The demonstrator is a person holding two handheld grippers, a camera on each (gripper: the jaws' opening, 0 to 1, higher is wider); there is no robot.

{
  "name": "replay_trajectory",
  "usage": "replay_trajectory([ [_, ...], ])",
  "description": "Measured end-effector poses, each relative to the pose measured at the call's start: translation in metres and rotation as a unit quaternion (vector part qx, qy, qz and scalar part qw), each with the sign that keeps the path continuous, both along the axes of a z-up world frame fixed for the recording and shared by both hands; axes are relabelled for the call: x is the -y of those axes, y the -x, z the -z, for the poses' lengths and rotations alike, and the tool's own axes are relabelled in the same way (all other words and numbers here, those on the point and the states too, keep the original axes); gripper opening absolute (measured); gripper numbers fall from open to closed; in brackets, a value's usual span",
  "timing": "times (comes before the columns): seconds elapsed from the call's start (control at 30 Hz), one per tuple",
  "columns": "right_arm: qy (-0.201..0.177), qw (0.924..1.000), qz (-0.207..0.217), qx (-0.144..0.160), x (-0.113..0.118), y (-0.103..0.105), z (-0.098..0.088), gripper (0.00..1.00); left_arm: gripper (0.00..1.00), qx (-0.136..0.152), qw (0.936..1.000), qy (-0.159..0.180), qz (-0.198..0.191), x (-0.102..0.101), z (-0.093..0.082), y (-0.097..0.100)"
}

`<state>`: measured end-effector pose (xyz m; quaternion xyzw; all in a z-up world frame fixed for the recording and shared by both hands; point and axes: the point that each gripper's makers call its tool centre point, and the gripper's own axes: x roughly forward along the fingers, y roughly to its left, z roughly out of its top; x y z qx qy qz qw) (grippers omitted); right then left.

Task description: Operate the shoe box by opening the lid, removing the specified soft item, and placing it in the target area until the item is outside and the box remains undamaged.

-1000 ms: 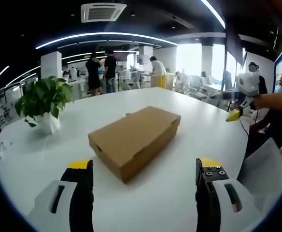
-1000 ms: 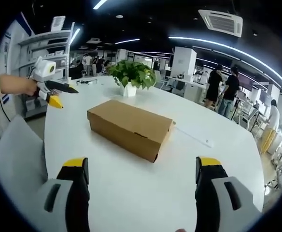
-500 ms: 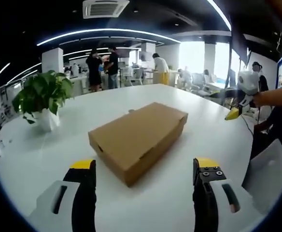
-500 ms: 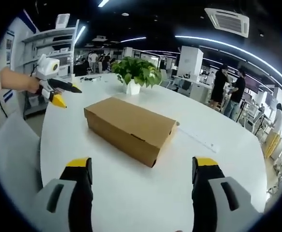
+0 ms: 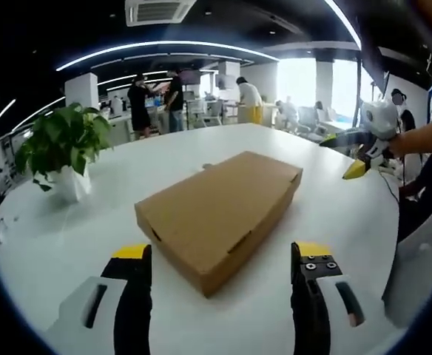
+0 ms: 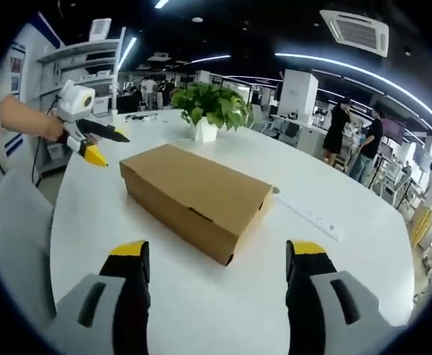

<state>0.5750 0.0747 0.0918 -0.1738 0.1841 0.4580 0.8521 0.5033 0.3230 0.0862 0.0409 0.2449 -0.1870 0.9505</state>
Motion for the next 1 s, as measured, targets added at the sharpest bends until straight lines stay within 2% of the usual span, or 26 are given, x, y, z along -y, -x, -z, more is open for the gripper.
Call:
replay_trajectory([
  [0.17,0.005,0.9999,-0.007,-0.006,-0.006,-0.007,0.008,0.68,0.77,-0.004,0.9999,-0.002,-0.011,-0.002,0.007,-0.009],
  [0.6,0.015,0.9993,-0.017,-0.031,-0.023,-0.026,0.028,0.65,0.76,-0.025,0.9993,0.000,-0.028,-0.001,0.032,-0.016],
  [1.0,0.030,0.9982,-0.031,-0.043,-0.045,-0.042,0.040,0.60,0.75,-0.025,0.9983,0.001,-0.053,-0.003,0.038,-0.031],
])
